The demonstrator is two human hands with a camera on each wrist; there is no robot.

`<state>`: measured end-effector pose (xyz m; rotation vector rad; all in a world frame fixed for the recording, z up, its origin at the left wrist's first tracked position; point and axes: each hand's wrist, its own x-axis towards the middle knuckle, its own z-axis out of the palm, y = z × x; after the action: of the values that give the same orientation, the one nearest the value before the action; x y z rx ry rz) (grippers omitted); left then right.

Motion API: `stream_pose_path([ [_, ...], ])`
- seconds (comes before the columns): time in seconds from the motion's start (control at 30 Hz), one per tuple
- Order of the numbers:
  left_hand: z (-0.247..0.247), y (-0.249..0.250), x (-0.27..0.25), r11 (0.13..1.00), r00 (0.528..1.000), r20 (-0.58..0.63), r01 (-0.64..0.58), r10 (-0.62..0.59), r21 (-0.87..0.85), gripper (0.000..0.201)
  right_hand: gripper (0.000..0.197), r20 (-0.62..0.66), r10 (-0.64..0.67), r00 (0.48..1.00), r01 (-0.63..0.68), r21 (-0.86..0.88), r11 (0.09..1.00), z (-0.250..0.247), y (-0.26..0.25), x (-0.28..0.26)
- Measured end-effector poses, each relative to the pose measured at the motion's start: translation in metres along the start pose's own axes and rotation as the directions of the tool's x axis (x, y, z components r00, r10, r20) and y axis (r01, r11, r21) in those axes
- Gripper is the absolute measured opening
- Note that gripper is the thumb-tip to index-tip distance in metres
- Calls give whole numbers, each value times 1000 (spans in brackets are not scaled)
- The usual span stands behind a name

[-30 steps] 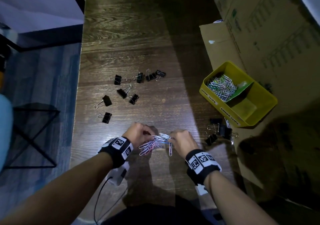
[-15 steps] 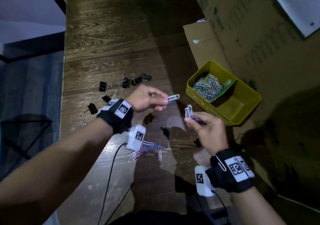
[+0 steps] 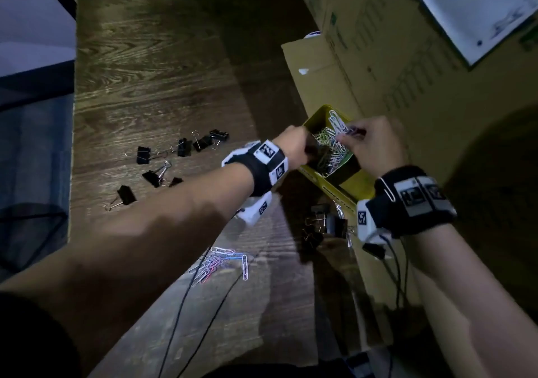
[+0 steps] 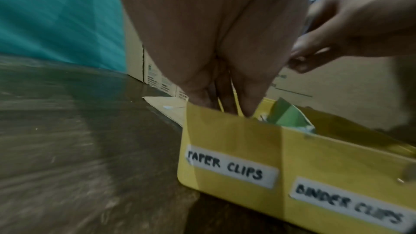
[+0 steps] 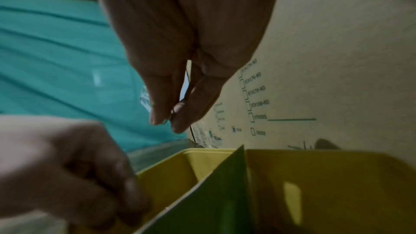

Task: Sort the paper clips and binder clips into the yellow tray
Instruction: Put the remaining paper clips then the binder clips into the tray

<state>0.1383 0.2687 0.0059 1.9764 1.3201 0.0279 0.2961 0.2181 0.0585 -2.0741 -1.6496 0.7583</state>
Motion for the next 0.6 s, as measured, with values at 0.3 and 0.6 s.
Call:
stream_pose_path([
  [0.3, 39, -53, -104, 955, 918, -277, -298, 284, -9, 27, 22, 301, 18, 953, 118, -427, 896, 37, -9, 39],
  [0.6, 110, -147, -212, 616, 801, 397, -599, 448, 512, 47, 25, 184, -81, 980, 141, -338, 931, 48, -12, 18],
])
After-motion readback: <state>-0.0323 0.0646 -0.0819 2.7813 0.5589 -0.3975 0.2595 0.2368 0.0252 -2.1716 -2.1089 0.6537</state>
